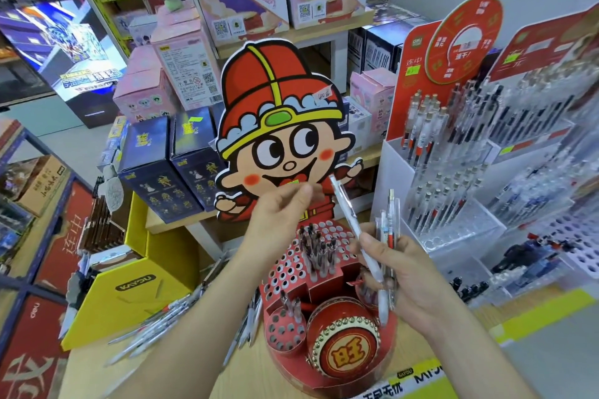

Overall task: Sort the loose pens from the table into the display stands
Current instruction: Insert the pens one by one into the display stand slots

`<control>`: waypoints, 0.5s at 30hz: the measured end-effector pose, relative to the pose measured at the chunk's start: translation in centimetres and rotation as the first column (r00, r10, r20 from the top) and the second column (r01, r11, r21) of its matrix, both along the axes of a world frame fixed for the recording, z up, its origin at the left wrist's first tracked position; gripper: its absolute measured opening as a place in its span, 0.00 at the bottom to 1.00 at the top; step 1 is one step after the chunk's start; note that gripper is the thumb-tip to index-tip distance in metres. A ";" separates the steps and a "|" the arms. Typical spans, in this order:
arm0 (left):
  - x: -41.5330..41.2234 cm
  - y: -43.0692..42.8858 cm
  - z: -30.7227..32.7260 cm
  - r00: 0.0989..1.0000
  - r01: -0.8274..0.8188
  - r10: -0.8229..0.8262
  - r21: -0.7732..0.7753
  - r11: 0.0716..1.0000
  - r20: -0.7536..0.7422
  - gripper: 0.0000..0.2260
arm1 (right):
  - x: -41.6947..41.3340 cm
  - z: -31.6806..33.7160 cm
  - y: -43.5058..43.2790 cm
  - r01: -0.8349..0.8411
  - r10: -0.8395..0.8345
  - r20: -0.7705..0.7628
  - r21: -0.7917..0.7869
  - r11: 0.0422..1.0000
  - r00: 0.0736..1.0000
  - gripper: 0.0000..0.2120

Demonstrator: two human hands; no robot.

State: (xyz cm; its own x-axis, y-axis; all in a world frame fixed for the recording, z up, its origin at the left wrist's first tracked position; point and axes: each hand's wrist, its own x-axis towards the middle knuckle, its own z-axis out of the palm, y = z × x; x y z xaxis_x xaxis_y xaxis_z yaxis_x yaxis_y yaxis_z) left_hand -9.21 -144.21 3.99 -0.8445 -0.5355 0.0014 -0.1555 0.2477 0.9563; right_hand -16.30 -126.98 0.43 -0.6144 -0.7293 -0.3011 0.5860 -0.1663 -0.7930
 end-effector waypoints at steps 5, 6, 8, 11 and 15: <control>0.2 2.1 2.5 0.981 0.184 -0.175 0.115 0.976 -0.084 0.11 | 0.7 0.9 0.0 -0.035 0.047 -0.126 0.097 0.995 0.991 0.12; 0.1 2.4 2.7 0.978 0.187 -0.166 0.175 0.967 -0.125 0.09 | 0.8 1.1 -0.1 -0.030 0.041 -0.118 0.098 0.995 0.992 0.11; 0.1 2.4 3.3 0.967 0.174 -0.072 0.423 0.889 -0.246 0.08 | 0.9 1.4 0.0 -0.028 0.029 -0.037 0.043 0.999 0.999 0.11; 0.3 2.0 4.7 0.965 0.119 0.029 0.529 0.840 -0.262 0.09 | 0.7 1.5 0.5 -0.054 0.054 0.017 -0.028 0.998 0.998 0.17; 0.1 2.5 5.3 0.989 0.148 -0.147 -0.132 0.980 0.017 0.02 | 0.9 1.7 1.2 -0.095 0.098 -0.073 0.048 0.994 0.992 0.17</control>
State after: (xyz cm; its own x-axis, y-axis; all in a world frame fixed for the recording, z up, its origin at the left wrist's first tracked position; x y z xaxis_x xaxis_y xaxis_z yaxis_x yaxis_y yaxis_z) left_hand -9.13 -141.76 9.26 -0.9145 -0.4004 0.0575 -0.1146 0.3926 0.9125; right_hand -15.35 -125.80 2.13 -0.5640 -0.7733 -0.2896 0.5359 -0.0760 -0.8408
